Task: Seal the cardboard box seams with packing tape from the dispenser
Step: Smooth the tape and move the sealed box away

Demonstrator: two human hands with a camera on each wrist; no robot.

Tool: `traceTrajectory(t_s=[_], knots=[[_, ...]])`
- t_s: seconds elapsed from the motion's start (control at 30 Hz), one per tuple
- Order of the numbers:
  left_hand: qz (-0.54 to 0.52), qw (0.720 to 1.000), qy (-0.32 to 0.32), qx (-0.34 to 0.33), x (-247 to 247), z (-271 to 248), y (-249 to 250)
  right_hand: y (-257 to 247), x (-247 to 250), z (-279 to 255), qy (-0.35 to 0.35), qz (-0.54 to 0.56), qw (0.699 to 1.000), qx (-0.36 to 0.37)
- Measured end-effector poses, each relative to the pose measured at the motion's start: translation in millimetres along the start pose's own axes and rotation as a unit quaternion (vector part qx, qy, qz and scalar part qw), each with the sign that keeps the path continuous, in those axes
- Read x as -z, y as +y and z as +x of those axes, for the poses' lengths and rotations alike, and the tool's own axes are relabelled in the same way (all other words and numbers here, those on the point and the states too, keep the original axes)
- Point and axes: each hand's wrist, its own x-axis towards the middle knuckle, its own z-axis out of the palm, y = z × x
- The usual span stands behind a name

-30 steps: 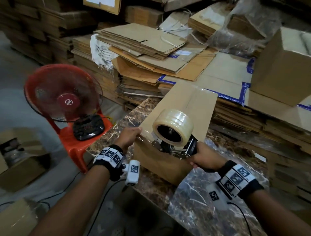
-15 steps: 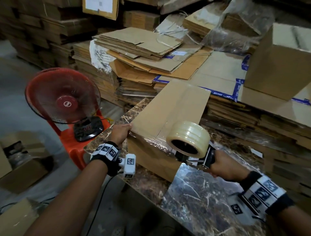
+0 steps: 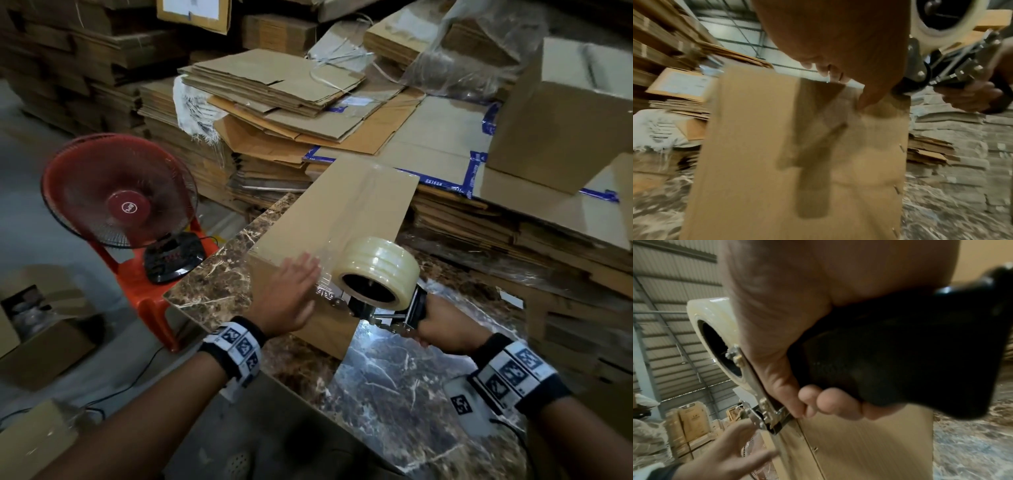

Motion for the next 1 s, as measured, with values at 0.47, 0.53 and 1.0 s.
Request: traceTrajectory(t_s=[0.47,0.53,1.0], knots=[[-0.002,0.996,0.043,-0.074,-30,11,-17,45,21,-40,0.012,0.006,1.0,-0.022],[-0.001,0.996,0.048,-0.076,-31,11,-17,55,20,-52,0.028,0.006,0.999,-0.02],[-0.026,0.994,0.082,-0.062,-36,12,-15,42,6,-68,0.02,0.054,0.998,-0.035]])
